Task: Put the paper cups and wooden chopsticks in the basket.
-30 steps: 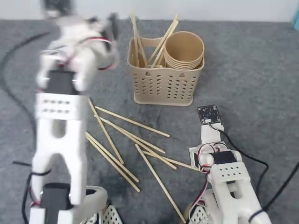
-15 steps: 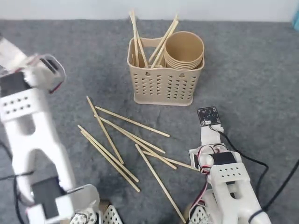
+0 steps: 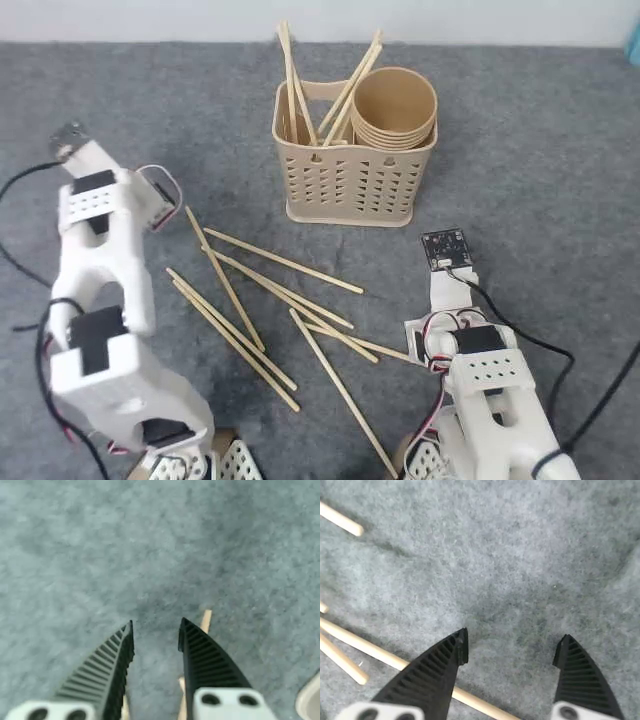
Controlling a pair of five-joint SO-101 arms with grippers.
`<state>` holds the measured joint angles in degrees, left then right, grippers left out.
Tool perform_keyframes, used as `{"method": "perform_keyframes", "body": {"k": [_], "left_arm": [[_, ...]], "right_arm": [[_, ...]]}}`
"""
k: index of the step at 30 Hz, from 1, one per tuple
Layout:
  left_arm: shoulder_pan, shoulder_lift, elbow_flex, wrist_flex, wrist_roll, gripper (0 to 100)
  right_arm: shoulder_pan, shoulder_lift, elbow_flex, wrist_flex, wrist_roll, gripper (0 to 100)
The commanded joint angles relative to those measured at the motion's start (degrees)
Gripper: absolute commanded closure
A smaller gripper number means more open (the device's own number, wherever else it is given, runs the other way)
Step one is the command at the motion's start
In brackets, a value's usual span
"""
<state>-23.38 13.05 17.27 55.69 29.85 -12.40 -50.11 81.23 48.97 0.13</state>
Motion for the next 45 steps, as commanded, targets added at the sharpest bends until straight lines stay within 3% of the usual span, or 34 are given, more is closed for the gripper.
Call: {"method": "perform_keyframes", "body": {"k": [1, 13, 25, 30, 35, 39, 45], "left_arm": [[2.29, -0.35, -0.22, -4.40, 0.62, 86], [5.63, 0.26, 0.04, -6.51, -1.41, 86], [6.15, 5.36, -1.19, -3.52, -1.76, 86], [6.33, 8.62, -6.02, 2.29, -0.70, 86], [6.33, 9.49, -6.73, 3.25, -0.53, 100], [6.59, 5.45, -7.08, 8.62, -0.62, 99], [6.07, -10.73, -7.34, 14.42, -0.62, 99]], "right_arm": [[0.40, -1.10, -0.18, -0.92, 1.14, 71.4], [0.40, -1.10, -0.26, -0.92, 1.14, 71.4], [0.40, -1.10, -0.18, -0.48, 1.14, 71.4], [0.40, -1.10, -0.09, -0.48, 1.14, 71.4], [0.40, -1.10, -0.09, -0.48, 1.14, 71.4], [0.48, -1.10, -0.09, -0.66, 1.14, 71.4], [0.48, -1.10, -0.09, -0.48, 1.14, 71.4]]}}
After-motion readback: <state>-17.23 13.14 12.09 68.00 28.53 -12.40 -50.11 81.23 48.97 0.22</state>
